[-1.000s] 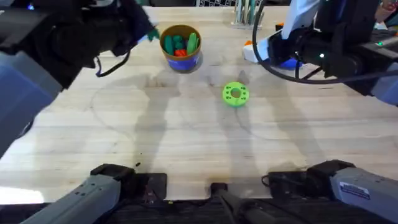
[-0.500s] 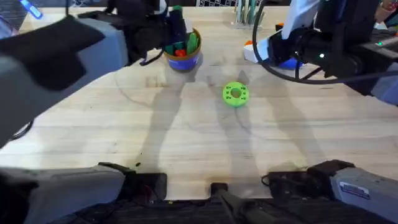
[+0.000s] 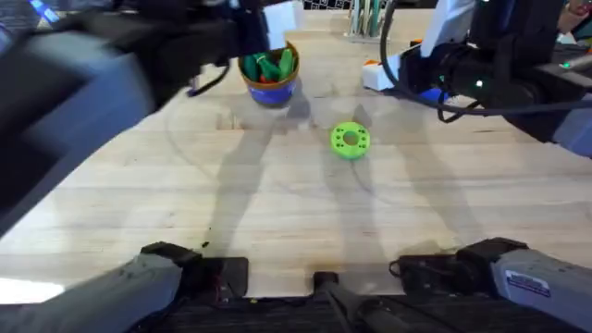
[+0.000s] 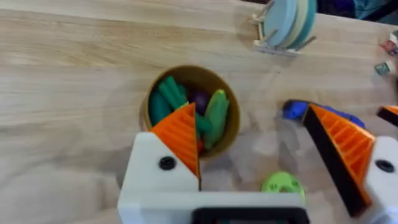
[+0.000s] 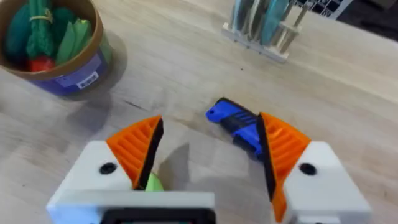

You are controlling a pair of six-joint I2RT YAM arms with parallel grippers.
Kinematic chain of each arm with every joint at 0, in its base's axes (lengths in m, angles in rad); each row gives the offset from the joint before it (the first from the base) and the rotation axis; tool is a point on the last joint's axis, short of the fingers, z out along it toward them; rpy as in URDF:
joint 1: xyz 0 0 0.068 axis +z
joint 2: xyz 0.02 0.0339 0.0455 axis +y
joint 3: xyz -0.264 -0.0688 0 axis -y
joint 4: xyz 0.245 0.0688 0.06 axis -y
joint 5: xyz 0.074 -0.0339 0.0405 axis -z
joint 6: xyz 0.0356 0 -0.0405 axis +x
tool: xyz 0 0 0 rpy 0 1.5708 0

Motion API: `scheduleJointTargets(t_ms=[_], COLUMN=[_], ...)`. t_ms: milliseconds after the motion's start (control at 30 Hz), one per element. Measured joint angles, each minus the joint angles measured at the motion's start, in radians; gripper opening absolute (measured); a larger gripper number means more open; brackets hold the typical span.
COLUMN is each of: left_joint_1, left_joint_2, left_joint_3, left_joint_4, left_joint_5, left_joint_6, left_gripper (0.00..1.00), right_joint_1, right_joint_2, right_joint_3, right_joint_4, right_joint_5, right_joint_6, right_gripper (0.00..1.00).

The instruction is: Pick up the gripper from the table and insert it into the empty holder that is missing its gripper. Then pick up a screw, insert it into the mounting hole, and use the screwdriver to tighten it. Finally, clean up the table by picking up the vegetable and placing it into the bucket.

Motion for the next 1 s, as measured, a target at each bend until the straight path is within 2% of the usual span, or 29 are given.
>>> scheduleJointTargets(t_ms=[100,300,433,667,1000], left_joint_1=[0.000,0.000,0.000,0.000,0.000], left_joint_2=[-0.155,-0.405,-0.503,-0.575,-0.574], left_joint_3=[0.001,0.003,0.003,0.003,0.003], left_joint_4=[-0.156,-0.561,-0.719,-0.809,-0.816], left_joint_5=[0.000,0.000,-0.004,-0.048,-0.076], left_joint_6=[0.052,0.232,0.329,0.389,0.405], left_gripper=[0.987,0.987,0.989,0.987,0.988], right_joint_1=[0.000,0.000,0.000,0.000,0.000], right_joint_2=[-0.029,-0.115,-0.181,-0.215,-0.215], right_joint_3=[0.001,0.052,0.070,0.075,0.075], right_joint_4=[-0.053,-0.219,-0.269,-0.278,-0.272], right_joint_5=[0.000,0.000,-0.001,-0.004,-0.004], right_joint_6=[0.031,0.061,0.072,0.080,0.083], right_gripper=[0.906,0.906,0.906,0.906,0.906])
